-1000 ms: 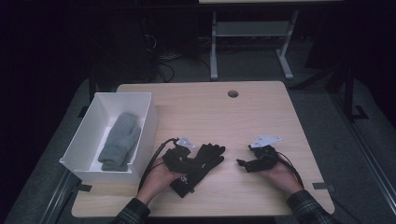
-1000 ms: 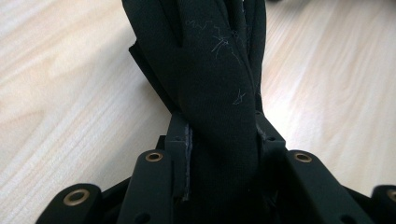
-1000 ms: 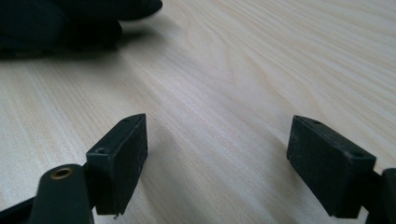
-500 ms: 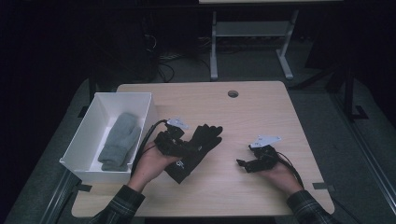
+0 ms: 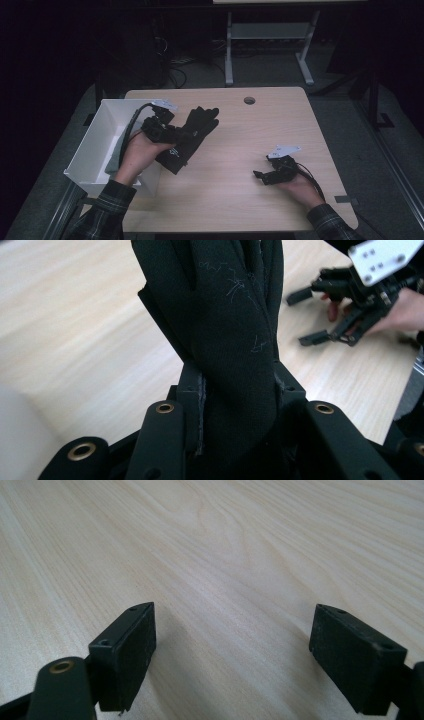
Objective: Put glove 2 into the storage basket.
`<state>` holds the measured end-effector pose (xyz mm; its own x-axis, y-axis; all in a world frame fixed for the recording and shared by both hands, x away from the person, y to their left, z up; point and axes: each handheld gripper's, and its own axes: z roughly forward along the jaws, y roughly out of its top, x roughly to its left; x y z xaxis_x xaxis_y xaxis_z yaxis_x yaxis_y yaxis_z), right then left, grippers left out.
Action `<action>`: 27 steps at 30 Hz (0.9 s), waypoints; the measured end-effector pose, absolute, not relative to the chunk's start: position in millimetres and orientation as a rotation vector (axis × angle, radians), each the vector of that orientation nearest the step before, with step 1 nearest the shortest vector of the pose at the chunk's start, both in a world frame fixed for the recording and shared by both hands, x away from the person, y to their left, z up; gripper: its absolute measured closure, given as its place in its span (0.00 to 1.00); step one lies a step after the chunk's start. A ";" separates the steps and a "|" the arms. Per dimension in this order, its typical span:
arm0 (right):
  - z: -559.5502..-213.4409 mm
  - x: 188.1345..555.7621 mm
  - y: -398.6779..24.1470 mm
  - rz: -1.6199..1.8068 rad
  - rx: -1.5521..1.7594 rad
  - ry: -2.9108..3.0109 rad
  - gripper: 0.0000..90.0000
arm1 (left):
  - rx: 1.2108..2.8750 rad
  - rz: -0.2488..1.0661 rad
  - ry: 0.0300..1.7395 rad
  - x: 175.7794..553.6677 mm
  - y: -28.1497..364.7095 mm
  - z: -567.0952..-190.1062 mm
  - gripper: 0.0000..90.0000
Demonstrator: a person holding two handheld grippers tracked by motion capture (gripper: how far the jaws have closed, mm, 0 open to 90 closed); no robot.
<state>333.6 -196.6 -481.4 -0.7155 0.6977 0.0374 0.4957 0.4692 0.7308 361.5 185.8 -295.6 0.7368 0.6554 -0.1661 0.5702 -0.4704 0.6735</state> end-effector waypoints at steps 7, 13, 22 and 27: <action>-481.3 333.7 -196.7 1.089 1.020 2.454 0.21 | 2.146 0.199 1.007 369.4 224.9 -281.6 0.73; -481.3 333.6 -196.7 1.089 1.021 2.454 0.21 | 2.078 0.235 1.112 372.3 269.4 -278.9 0.73; -481.4 333.7 -196.7 1.088 1.021 2.454 0.21 | 2.021 0.281 1.290 374.0 324.4 -293.9 0.73; -481.4 333.9 -196.6 1.086 1.021 2.453 0.21 | 2.019 0.267 1.368 378.6 339.7 -315.0 0.73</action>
<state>333.9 -196.6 -481.4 -0.7151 0.6981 0.0356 0.4957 0.4705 0.7300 378.6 339.7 -315.0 0.4280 0.8824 -0.1954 0.7442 -0.2215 0.6302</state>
